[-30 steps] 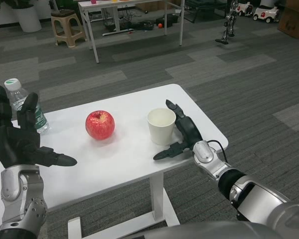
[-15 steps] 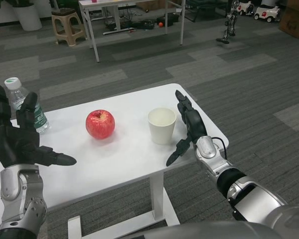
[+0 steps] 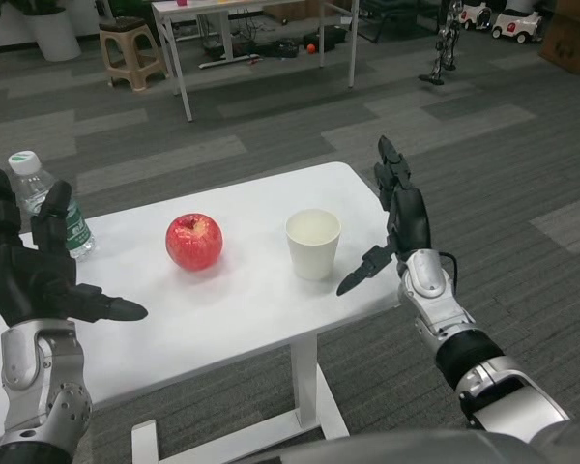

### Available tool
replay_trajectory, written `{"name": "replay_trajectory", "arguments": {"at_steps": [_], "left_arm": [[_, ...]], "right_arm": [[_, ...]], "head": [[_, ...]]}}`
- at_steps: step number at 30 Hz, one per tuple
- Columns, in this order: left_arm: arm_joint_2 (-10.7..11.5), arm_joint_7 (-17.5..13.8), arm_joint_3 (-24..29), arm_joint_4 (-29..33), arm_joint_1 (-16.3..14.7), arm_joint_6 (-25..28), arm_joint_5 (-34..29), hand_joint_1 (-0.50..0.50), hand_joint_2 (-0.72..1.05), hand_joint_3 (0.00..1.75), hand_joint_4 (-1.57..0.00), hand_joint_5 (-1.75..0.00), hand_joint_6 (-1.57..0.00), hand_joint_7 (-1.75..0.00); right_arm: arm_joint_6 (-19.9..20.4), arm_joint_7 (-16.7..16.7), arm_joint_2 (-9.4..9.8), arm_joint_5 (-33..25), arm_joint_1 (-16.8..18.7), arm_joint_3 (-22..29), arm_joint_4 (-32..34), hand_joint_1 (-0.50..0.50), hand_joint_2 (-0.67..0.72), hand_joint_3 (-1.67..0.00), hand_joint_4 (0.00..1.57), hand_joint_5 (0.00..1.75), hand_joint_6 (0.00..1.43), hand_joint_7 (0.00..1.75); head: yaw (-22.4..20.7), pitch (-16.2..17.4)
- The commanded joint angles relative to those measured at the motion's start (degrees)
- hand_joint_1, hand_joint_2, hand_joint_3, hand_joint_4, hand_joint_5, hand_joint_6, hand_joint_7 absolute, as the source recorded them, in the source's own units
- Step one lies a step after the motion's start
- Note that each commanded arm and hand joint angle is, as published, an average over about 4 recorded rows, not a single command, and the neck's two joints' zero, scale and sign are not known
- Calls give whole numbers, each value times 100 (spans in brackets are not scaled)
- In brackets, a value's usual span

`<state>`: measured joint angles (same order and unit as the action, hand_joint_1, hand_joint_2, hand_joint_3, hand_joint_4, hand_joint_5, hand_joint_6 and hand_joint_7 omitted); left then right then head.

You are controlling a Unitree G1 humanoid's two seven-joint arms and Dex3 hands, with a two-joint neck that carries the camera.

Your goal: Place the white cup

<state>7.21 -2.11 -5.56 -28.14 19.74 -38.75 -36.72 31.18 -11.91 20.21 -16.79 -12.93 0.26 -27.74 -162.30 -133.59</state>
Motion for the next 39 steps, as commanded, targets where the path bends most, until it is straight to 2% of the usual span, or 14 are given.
{"name": "replay_trajectory", "arguments": {"at_steps": [1, 7, 11, 20, 22, 24, 26, 31, 34, 39], "left_arm": [[35, -9, 38, -42, 100, -27, 7, -50, -55, 9, 0, -72, 0, 0], [35, -9, 38, -42, 100, -27, 7, -50, -55, 9, 0, -72, 0, 0], [121, 2, 99, -95, 228, 17, 20, -50, -55, 9, 0, -72, 0, 0], [233, 35, 86, -71, 258, 164, 77, -50, -50, 9, 0, -72, 0, 0], [275, 35, 68, -47, 258, 226, 79, -50, -46, 9, 0, -77, 0, 0], [334, 35, 35, -7, 256, 327, 84, -50, -50, 9, 0, -77, 0, 0], [391, 33, -9, 28, 252, 417, 88, -50, -50, 9, 0, -72, 0, 0], [470, 27, -94, 68, 250, 535, 95, -50, -46, 9, 0, -72, 0, 0], [486, 24, -103, 98, 250, 579, 95, -50, -46, 9, 0, -72, 0, 0], [523, 18, -107, 107, 250, 623, 95, -50, -46, 9, 0, -72, 0, 0]], "right_arm": [[37, -39, 62, -26, 107, 115, 260, -46, 47, 0, 0, 0, 0, 0], [37, -39, 62, -26, 107, 115, 260, -46, 47, 0, 0, 0, 0, 0], [0, -802, 490, -89, 929, 431, 1495, -46, 47, 0, 0, 0, 0, 0], [-16, -1210, 745, -105, 1335, 484, 1972, -46, 47, 0, 0, 0, 0, 0], [-18, -1243, 798, -107, 1375, 482, 2018, -46, 47, 0, 0, 0, 0, 0], [-22, -1278, 877, -111, 1410, 471, 2071, -46, 47, 0, 0, 0, 0, 0], [-25, -1298, 950, -116, 1423, 447, 2104, -46, 47, 0, 0, 0, 0, 0], [-25, -1340, 1081, -122, 1412, 361, 2141, -46, 46, 0, 0, 0, 0, 0], [-25, -1362, 1136, -125, 1377, 291, 2172, -46, 41, 0, 0, 0, 0, 0], [-25, -1388, 1178, -131, 1289, 115, 2242, -46, 41, 0, 0, 0, 0, 0]], "head": [[18, -15], [44, -3], [74, 24], [24, 62], [31, 55], [28, 52], [23, 49], [-55, 10], [-47, 14], [-80, -49]]}}
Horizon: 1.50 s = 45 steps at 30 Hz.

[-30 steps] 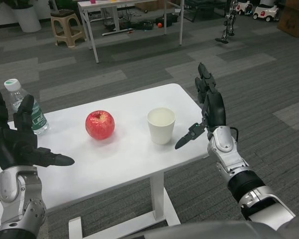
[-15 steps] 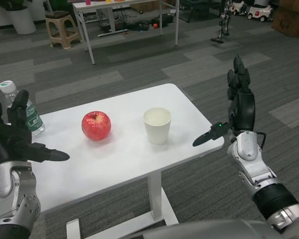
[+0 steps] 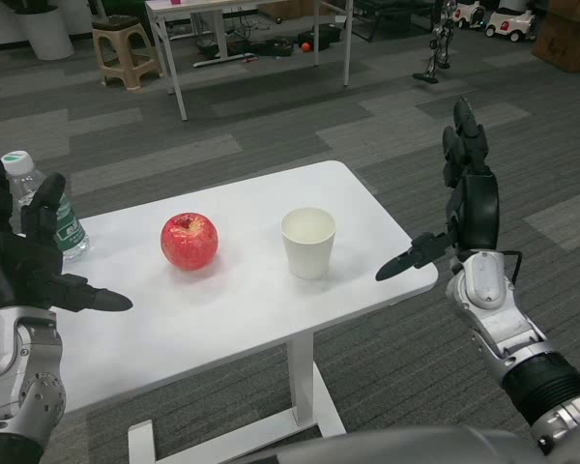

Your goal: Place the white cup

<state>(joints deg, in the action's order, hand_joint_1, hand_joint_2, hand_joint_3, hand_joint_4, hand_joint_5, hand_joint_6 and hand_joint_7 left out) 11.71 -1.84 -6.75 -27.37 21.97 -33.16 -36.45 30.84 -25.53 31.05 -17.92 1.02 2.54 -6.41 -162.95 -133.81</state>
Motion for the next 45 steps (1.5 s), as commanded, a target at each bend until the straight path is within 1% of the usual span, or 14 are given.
{"name": "replay_trajectory", "arguments": {"at_steps": [1, 6, 10, 12, 16, 18, 20, 25, 28, 32, 35, 45], "left_arm": [[75, -10, 9, 27, 29, 73, 67, -50, -46, 9, 0, -72, 0, 0], [77, -14, -2, -1, 40, 161, 67, -50, -46, 9, 0, -72, 0, 0], [77, -19, -24, -36, 71, 170, 67, -50, -46, 9, 0, -72, 0, 0], [77, -23, -33, -54, 88, 174, 67, -50, -46, 9, 0, -72, 0, 0], [64, -27, -37, -111, 128, 170, 67, -50, -46, 9, 0, -72, 0, 0], [55, -27, -37, -129, 141, 170, 67, -50, -46, 9, 0, -72, 0, 0], [51, -27, -37, -142, 154, 170, 67, -50, -46, 9, 0, -72, 0, 0], [51, -27, -37, -155, 185, 170, 67, -50, -46, 9, 0, -72, 0, 0], [51, -27, -37, -157, 203, 170, 67, -50, -46, 9, 0, -72, 0, 0], [51, -27, -37, -166, 229, 170, 67, -50, -46, 9, 0, -72, 0, 0], [51, -27, -37, -173, 242, 170, 67, -50, -46, 9, 0, -72, 0, 0], [51, -27, 16, -173, 282, 170, 59, -50, -46, 9, 0, -72, 0, 0]], "right_arm": [[9, -31, 111, -21, -135, -155, 118, -46, 41, 0, 0, 0, 0, 0], [14, -40, 191, -28, -304, -395, 158, -46, 34, -2, 0, 0, 0, 0], [18, -36, 169, -28, -471, -549, 158, -46, 33, 0, 0, 0, 0, 0], [18, 30, 94, -28, -577, -602, 158, -46, 30, 0, 0, 0, 0, 0], [18, 364, -236, -19, -810, -536, 132, -46, 23, 0, 0, 0, 0, 0], [18, 500, -398, -15, -893, -465, 118, -44, 22, 0, 0, 0, 0, 0], [18, 588, -504, -10, -950, -421, 110, -43, 22, 0, 0, 0, 0, 0], [27, 619, -539, -10, -990, -413, 105, -46, 22, 0, 0, 0, 0, 0], [27, 619, -565, -10, -994, -386, 105, -46, 22, 0, 0, 0, 0, 0], [27, 626, -607, -10, -990, -369, 105, -43, 22, 0, 0, 0, 0, 0], [31, 628, -631, -6, -985, -347, 110, -45, 22, 0, 0, 0, 0, 0], [36, 659, -807, 7, -946, -136, 83, -46, 22, 0, 0, 0, 0, 0]], "head": [[-12, -20], [-31, -49], [-40, -65], [-78, -87], [-103, -104], [-102, -103], [-104, -114], [-100, -137], [-95, -154], [-93, -153], [-101, -156], [-168, -140]]}}
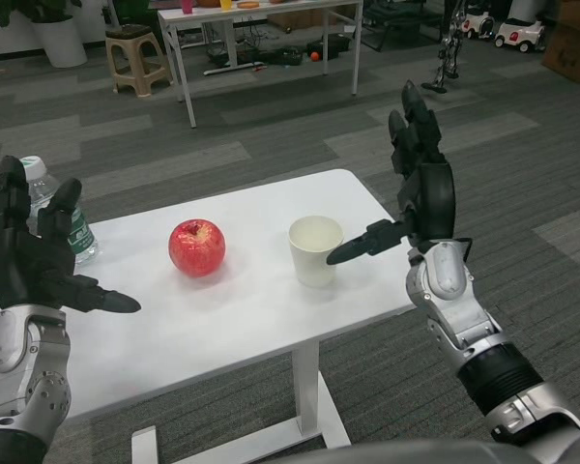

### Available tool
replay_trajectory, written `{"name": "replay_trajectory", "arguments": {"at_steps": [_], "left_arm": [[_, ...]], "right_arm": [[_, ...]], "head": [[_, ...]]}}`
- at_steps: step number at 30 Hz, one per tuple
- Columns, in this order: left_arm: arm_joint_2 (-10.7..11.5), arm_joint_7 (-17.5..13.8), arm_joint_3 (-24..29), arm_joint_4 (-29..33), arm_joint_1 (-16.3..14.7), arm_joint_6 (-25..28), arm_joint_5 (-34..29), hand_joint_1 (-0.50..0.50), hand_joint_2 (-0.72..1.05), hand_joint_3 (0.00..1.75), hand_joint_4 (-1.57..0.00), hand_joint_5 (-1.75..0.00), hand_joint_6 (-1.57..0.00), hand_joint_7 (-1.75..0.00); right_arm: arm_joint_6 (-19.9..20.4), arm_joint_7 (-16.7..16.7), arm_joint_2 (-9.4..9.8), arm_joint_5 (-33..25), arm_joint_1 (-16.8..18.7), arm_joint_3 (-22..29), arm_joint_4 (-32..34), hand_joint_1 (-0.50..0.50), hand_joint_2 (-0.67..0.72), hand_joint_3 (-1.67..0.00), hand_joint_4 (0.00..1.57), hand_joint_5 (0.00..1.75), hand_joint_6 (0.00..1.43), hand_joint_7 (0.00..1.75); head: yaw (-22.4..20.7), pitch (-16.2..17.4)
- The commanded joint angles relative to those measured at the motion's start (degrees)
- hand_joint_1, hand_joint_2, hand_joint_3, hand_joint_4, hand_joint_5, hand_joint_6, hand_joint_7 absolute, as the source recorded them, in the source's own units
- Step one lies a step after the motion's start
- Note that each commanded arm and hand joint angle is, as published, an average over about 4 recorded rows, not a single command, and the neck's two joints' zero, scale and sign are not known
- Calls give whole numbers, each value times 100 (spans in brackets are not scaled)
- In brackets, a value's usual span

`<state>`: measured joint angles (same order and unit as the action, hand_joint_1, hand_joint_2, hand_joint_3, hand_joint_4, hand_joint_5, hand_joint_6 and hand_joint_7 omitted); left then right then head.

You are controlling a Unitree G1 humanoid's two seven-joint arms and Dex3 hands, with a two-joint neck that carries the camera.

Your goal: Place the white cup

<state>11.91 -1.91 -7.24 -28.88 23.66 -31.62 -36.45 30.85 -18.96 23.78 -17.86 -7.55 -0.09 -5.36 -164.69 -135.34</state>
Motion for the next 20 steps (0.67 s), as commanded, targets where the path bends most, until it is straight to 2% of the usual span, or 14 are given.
{"name": "replay_trajectory", "arguments": {"at_steps": [1, 8, 10, 12, 16, 20], "left_arm": [[30, -20, 67, -26, 122, 15, 59, -50, -46, 9, 0, -72, 0, 0], [8, -7, 100, -92, 183, -2, 59, -50, -46, 9, 0, -72, 0, 0], [-18, 2, 122, -140, 218, -29, 54, -50, -46, 9, 0, -72, 0, 0], [-66, -16, 188, -211, 267, -51, 50, -50, -46, 9, 0, -72, 0, 0], [-97, -55, 320, -307, 355, -55, 46, -50, -46, 9, 0, -62, 0, 0], [-28, -55, 402, -379, 450, -55, 47, -50, -46, 9, 0, -62, 0, 0]], "right_arm": [[38, 4, -100, 1, -87, 148, -27, -46, 22, 0, 0, 0, 0, 0], [58, 15, -282, 19, -80, 229, -97, -46, 23, 0, 0, 0, 0, 0], [79, 15, -375, 19, -89, 220, -246, -46, 27, 0, 0, 0, 0, 0], [101, 19, -546, 28, -129, 264, -431, -46, 28, 0, 0, 0, 0, 0], [110, 94, -858, 133, -247, 409, -572, -46, 28, 0, 0, 0, 0, 0], [79, 112, -975, 444, -338, 548, -595, -46, 32, 0, 0, 0, 0, 0]], "head": [[13, 23], [140, 81], [209, 74], [267, 48], [304, -13], [339, -61]]}}
